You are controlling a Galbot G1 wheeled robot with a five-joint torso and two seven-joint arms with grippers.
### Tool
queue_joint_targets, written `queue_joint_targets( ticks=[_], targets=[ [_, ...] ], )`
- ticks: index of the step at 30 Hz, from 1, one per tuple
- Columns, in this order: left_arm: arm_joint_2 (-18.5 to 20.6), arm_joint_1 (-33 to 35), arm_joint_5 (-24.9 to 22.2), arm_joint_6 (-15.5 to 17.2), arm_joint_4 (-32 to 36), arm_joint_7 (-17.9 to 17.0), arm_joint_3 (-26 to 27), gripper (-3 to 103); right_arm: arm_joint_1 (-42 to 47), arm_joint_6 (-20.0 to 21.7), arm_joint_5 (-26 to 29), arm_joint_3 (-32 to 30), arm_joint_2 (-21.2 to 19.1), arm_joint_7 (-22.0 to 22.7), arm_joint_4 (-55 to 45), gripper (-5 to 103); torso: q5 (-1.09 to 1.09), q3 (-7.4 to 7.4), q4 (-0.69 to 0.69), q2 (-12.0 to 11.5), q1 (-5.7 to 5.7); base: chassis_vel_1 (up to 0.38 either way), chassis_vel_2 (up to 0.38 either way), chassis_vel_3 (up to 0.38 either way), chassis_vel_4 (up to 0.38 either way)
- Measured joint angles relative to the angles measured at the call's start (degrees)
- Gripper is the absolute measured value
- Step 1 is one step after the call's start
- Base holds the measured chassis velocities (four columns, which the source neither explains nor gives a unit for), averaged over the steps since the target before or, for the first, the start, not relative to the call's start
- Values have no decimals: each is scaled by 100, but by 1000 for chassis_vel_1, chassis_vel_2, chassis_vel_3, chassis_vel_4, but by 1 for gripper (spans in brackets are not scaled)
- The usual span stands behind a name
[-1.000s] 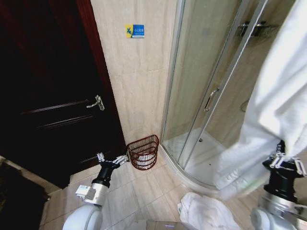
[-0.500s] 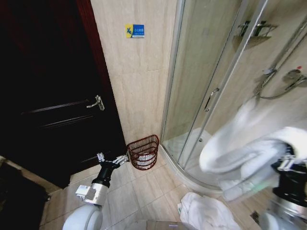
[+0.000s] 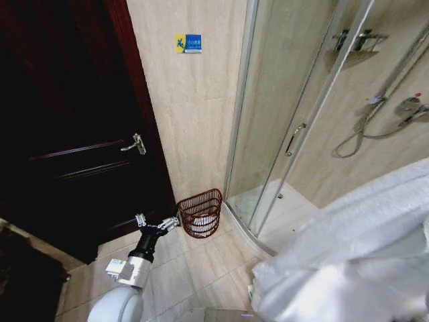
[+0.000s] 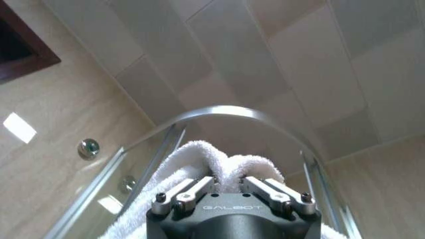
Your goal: Discard the used towel into the hamper.
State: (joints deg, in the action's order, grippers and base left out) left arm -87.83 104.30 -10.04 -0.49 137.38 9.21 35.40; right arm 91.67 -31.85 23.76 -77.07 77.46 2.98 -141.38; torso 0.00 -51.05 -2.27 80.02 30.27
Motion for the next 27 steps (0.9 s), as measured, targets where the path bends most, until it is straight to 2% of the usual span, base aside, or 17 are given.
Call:
queue_joint_targets(
  ticks=[5,14,27],
  targets=[
    [0,0,0,0,0,0,0,99,26,-96,51,153,100,-94,-82,7,-1,0,-1,0,0,0,0,0,0],
    [0,0,0,0,0,0,0,99,-35,-231,121,179,46,-88,-80,7,0,0,-1,0,0,0,0,0,0],
    [0,0,0,0,0,0,0,99,89,-94,64,73,172,-57,-185,7,-1,0,-1,0,0,0,0,0,0]
  ],
)
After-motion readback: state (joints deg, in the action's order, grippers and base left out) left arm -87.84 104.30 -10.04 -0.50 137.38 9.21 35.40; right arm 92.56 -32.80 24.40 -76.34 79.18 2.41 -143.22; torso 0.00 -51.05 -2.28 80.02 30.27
